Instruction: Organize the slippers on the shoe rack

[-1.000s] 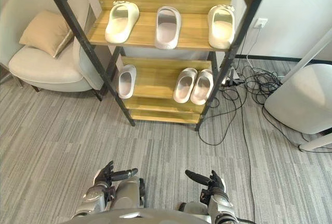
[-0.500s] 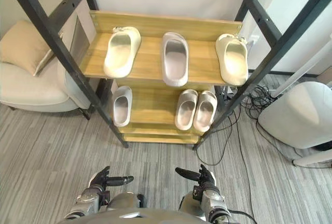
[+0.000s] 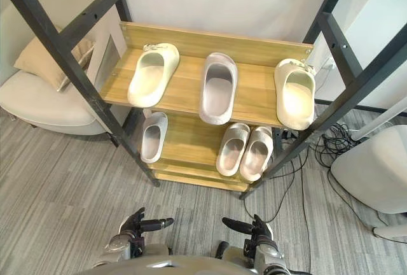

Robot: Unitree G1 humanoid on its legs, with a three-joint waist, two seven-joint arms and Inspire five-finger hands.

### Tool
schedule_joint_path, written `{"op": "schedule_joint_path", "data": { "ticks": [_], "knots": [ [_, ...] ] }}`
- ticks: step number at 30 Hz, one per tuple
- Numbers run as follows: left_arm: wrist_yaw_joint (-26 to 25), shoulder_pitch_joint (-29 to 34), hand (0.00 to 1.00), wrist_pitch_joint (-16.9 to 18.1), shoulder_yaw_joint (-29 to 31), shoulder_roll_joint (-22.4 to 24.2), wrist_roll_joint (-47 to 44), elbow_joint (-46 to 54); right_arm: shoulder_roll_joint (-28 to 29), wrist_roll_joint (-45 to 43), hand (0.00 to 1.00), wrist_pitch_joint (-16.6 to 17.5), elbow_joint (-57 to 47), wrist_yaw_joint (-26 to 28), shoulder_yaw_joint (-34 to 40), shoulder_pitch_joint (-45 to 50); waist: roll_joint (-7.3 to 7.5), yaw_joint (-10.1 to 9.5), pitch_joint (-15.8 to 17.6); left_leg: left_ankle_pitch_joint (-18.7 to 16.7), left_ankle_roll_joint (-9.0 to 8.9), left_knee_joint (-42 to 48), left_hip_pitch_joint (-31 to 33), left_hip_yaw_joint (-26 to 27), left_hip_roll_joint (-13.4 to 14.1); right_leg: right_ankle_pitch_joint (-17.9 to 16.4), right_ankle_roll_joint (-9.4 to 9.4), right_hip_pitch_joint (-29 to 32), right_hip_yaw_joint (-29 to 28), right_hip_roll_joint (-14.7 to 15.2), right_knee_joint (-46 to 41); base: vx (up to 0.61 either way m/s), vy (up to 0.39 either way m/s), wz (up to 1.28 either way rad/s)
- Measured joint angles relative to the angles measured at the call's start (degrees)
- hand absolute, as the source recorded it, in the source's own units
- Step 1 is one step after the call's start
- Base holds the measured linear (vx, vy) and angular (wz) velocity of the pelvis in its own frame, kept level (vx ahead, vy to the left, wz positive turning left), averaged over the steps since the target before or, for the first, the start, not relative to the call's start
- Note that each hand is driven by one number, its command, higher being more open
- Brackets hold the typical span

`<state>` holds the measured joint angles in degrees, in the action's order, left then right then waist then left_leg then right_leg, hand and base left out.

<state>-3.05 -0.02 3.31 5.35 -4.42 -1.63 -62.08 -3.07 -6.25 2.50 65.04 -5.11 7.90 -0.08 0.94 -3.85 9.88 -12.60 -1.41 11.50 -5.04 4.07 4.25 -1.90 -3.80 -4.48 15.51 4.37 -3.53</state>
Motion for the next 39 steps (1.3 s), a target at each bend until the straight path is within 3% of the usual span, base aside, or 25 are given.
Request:
{"op": "schedule_joint_path", "data": {
  "ticks": [3,9,14,20,25,33,39],
  "knots": [
    [0.0,-0.2,1.00,0.0,-0.6,-0.2,0.0,-0.1,-0.1,0.1,1.00,0.0,0.0,0.2,-0.5,0.3,-0.03,-0.07,-0.1,0.3,0.50,-0.2,0.4,-0.6,-1.1,1.6,-0.46,-1.1,0.4,0.5,3.0,0.01,0.082,0.13],
    [0.4,-1.0,1.00,0.5,-5.0,-0.9,2.3,-0.1,-1.4,4.6,1.00,0.0,-1.7,2.4,-16.1,-1.9,-0.02,-0.55,-0.1,1.1,1.45,-0.2,1.7,-3.6,-2.8,3.3,-0.31,-2.6,2.9,1.5,6.3,-0.03,0.039,0.22],
    [0.3,-1.2,1.00,1.3,-6.8,-0.8,3.4,0.0,-1.0,6.2,1.00,0.9,-11.8,5.7,-31.7,-5.3,-0.01,-1.37,-0.1,2.2,1.82,-0.2,2.6,-4.7,-3.3,4.6,0.09,-2.7,3.4,1.5,7.7,-0.07,0.010,0.07],
    [-0.6,-1.5,1.00,1.7,-7.3,-0.7,4.1,0.6,-1.4,4.0,1.00,1.8,-21.6,10.1,-41.6,-7.4,0.38,-2.58,0.0,4.3,1.68,-1.8,3.2,-6.7,-3.8,5.6,0.61,-2.6,5.0,1.7,8.3,-0.10,0.002,0.18],
    [-1.4,-1.6,1.00,2.0,-8.1,-0.9,4.7,0.6,-4.2,-0.8,1.00,1.8,-36.6,13.1,-49.8,-7.5,1.04,-2.81,0.0,6.3,1.09,-4.4,2.7,-7.8,-3.7,6.0,0.70,-2.3,5.1,1.5,8.4,-0.10,-0.011,0.07],
    [-2.7,-2.3,1.00,2.4,-9.3,-1.2,4.8,-0.6,-9.1,-7.5,1.00,5.4,-67.7,13.7,-48.5,-7.5,1.07,-2.71,0.0,7.5,0.59,-6.5,2.1,-7.8,-3.0,6.1,0.73,-1.6,4.6,1.0,8.0,-0.01,-0.004,-0.01],
    [-2.8,-2.5,1.00,2.4,-9.7,-1.6,5.7,-1.1,-11.9,-11.7,1.00,10.3,-83.7,10.6,-33.4,-9.8,1.07,-1.77,0.0,7.5,0.56,-6.5,1.1,-6.8,-2.8,5.9,1.05,-1.6,2.0,0.9,7.1,0.02,0.027,-0.09]
  ]
}}
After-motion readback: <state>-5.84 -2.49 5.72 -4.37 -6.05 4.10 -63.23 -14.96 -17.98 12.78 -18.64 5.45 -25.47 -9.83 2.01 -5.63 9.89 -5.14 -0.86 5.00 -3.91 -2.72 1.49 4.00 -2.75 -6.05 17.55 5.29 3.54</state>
